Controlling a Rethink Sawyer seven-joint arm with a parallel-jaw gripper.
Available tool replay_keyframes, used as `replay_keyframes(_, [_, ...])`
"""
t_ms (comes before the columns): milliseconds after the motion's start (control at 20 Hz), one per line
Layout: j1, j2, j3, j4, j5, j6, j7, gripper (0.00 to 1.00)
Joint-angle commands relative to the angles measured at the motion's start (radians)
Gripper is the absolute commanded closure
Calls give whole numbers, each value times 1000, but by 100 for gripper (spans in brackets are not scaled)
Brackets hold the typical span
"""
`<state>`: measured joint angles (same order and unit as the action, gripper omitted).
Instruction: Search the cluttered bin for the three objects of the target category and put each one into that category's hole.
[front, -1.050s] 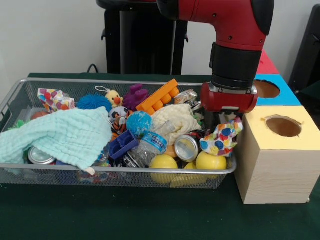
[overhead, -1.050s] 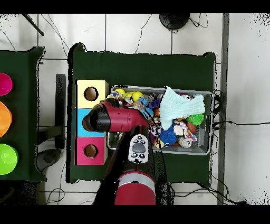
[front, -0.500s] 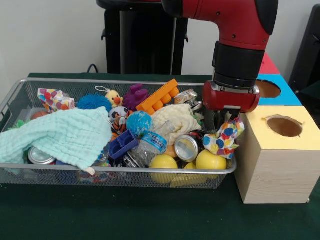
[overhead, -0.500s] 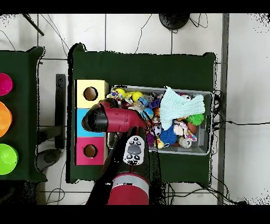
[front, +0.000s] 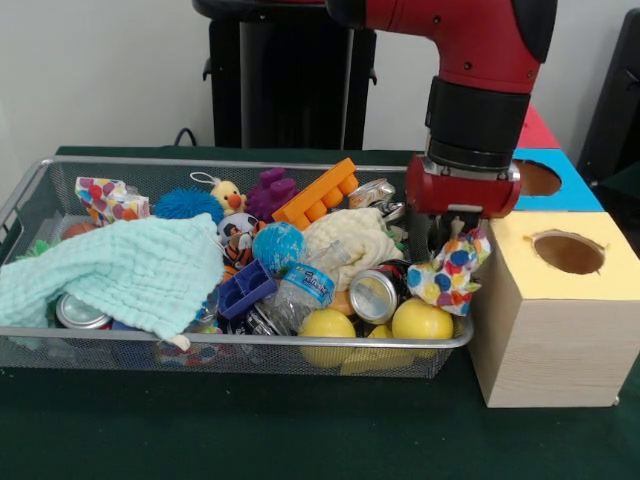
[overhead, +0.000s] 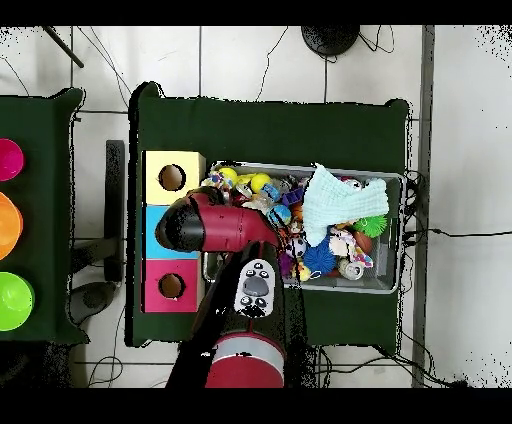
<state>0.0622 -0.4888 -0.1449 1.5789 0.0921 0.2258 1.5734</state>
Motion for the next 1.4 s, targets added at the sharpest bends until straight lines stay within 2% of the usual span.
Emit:
replay_keyframes(50, [-9,-139,80,78,53,231,167,100])
replay_keyframes(350, [-25,-204,80,68,47,332,141,100])
replay_keyframes(700, [-10,-200,71,6,40,401,159,100])
replay_keyframes(1000, [39,-201,56,10,50,399,219,100])
replay_keyframes(1400, [106,-145,34,4,87,331,289,100])
